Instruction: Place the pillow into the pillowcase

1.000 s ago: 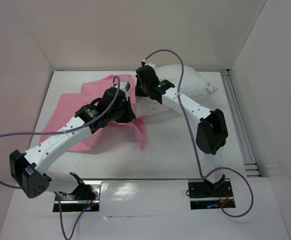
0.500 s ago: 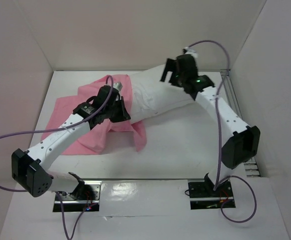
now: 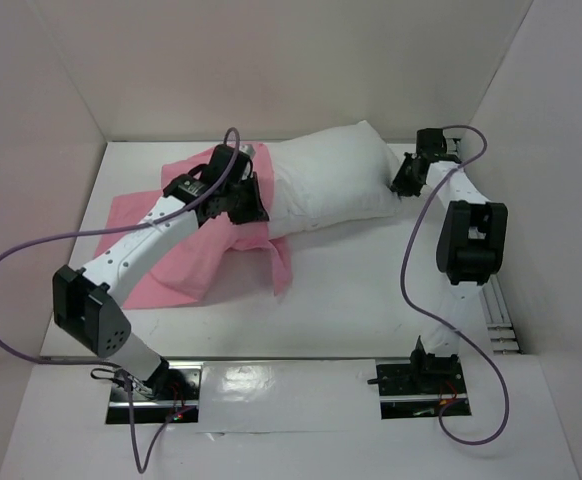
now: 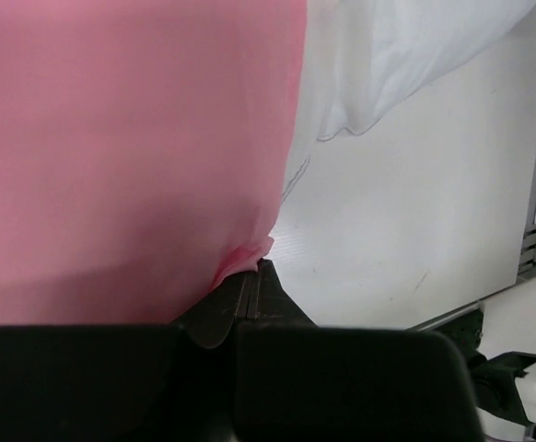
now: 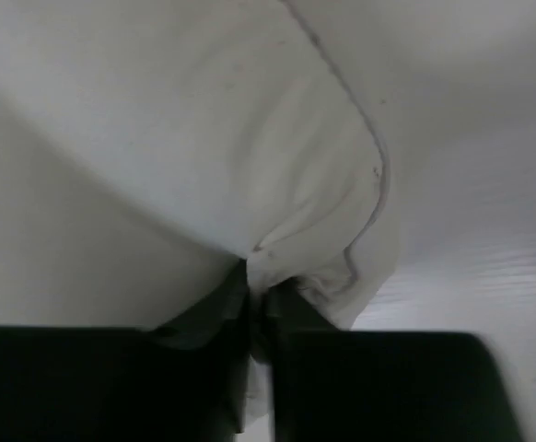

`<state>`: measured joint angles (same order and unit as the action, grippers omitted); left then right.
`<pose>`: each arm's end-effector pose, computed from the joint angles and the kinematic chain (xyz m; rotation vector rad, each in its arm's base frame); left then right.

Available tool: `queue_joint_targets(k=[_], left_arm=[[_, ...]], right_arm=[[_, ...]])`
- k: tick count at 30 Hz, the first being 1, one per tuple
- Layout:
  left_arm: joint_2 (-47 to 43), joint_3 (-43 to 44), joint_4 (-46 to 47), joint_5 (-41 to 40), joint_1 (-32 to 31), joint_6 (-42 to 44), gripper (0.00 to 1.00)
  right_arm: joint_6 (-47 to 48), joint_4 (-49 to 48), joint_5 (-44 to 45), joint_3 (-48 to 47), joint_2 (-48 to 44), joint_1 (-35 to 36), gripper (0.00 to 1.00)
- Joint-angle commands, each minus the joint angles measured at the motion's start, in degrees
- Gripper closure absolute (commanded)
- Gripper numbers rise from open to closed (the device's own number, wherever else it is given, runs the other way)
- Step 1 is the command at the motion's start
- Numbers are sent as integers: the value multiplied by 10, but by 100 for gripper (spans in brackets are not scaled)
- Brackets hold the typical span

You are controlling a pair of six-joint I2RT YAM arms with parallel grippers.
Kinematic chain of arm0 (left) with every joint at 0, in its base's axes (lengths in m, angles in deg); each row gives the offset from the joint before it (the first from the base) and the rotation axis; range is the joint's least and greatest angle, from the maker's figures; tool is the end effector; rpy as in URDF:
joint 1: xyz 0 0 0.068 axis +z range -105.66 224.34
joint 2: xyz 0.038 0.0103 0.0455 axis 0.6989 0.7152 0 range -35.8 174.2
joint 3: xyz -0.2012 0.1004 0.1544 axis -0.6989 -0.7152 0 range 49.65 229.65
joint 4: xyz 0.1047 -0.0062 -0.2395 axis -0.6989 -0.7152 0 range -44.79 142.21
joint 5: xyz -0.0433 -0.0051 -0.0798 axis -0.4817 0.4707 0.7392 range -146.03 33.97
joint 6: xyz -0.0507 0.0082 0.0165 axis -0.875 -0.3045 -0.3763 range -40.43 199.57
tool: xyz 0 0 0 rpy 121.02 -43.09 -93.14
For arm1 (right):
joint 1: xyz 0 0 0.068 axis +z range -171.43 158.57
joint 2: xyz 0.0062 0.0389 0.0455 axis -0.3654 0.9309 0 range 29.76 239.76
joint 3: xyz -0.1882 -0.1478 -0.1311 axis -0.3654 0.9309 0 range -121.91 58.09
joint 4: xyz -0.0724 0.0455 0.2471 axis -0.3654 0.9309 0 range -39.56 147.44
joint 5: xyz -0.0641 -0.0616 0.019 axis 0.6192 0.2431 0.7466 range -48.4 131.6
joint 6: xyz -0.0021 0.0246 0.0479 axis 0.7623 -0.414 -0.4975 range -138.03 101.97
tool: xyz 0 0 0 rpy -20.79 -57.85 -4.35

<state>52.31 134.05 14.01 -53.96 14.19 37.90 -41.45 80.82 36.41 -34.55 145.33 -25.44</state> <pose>0.2945 -0.1726 0.3481 -0.2216 2.3894 -0.6632 0.4475 -0.0281 0.2238 0.5593 2.4508 0.2527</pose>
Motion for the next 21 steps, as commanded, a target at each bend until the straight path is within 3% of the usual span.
queue_joint_targets(k=[1, 4, 8, 9, 12, 14, 17, 18, 21], left_arm=[[42, 67, 23, 16, 4, 20, 100], [100, 140, 7, 16, 4, 41, 100], [229, 360, -79, 33, 4, 68, 100], [256, 478, -98, 48, 4, 68, 100], [302, 591, -116, 82, -23, 73, 100], [282, 560, -92, 115, -46, 50, 100], [195, 380, -28, 118, -97, 27, 100], [149, 277, -2, 100, -105, 8, 100], [96, 136, 36, 105, -105, -13, 100]], right_arm=[[9, -48, -84, 39, -70, 53, 100], [-25, -83, -64, 107, -178, 88, 100], [-50, -60, -35, 77, -277, 116, 100], [-50, -54, -35, 59, -296, 123, 100], [-61, -35, 3, 54, -358, 174, 100], [-73, -35, 22, 88, -391, 219, 100], [-104, -55, 28, 200, -419, 272, 100], [-119, -61, 37, 257, -432, 294, 100], [-138, -66, 43, 335, -453, 316, 100]])
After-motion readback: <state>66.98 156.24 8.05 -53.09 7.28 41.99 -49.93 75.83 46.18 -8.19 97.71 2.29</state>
